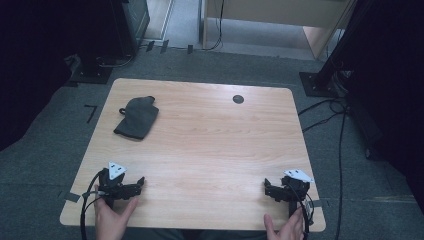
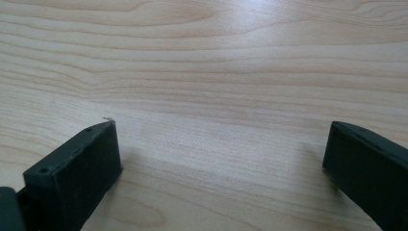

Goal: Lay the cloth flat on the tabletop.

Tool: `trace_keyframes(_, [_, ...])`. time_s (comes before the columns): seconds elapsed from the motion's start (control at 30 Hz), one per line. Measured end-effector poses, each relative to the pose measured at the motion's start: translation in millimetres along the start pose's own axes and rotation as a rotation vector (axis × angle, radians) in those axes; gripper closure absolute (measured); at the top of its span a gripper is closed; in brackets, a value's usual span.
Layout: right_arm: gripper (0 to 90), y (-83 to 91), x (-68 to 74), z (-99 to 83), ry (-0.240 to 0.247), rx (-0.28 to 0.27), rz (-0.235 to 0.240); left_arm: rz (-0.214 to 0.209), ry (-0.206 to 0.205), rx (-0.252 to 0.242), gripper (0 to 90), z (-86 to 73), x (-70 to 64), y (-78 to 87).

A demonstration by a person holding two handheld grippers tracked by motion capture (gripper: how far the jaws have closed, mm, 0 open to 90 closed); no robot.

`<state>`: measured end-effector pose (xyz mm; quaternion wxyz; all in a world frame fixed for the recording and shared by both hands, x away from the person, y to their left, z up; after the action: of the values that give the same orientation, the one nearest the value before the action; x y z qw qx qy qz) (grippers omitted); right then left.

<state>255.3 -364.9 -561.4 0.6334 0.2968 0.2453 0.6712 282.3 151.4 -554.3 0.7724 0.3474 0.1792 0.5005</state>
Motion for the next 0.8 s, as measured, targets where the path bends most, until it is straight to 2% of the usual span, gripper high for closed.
trace_keyframes(0.07, [0.0, 0.0, 0.0, 0.0, 0.0, 0.001, 0.0, 0.004, 0.005, 0.001, 7.1, 0.1, 0.2, -0.1])
trace_keyframes(0.1, [0.0, -0.1, -0.2, 0.1, 0.003, -0.002, 0.0, 0.035, 0.038, 0.003, 7.1, 1.0, 2.2, -1.2])
trace_keyframes(0.3, [0.0, -0.2, 0.3, 0.0, 0.008, 0.0, 0.009, 0.037, 0.04, 0.004, 7.1, 1.1, 2.4, -1.2])
trace_keyframes(0.43, [0.0, 0.8, 0.2, -0.8, 0.017, 0.002, 0.018, 0.079, 0.085, 0.02, 7.7, 1.6, 3.8, 0.0])
trace_keyframes(0.47, [0.0, 1.7, 0.4, -1.7, 0.028, 0.003, 0.03, 0.084, 0.093, 0.023, 13.5, 2.0, 4.0, 0.8])
trace_keyframes(0.57, [0.0, 2.7, 0.0, -2.7, 0.043, 0.005, 0.043, 0.121, 0.087, 0.019, 13.9, 4.4, 8.5, 2.9])
trace_keyframes(0.73, [0.0, 3.3, -0.4, -3.4, 0.051, 0.006, 0.053, 0.13, 0.092, -0.006, 14.3, 24.0, 21.9, 1.9])
trace_keyframes(0.8, [0.0, 3.3, -0.4, -3.4, 0.052, 0.007, 0.052, 0.14, 0.084, -0.011, 14.8, 36.7, 29.7, -6.0])
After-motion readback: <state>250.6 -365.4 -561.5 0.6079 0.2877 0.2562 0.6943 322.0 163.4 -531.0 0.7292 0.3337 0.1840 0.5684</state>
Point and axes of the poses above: each handheld gripper's, and its own axes: y roughly backward along the jaws, z roughly out of its top, x roughly to its left, the point moved 5 cm from there along -y, roughly forward along the jaws, and after that the axes turned 5 degrees about -y, right-handed, at the moved point
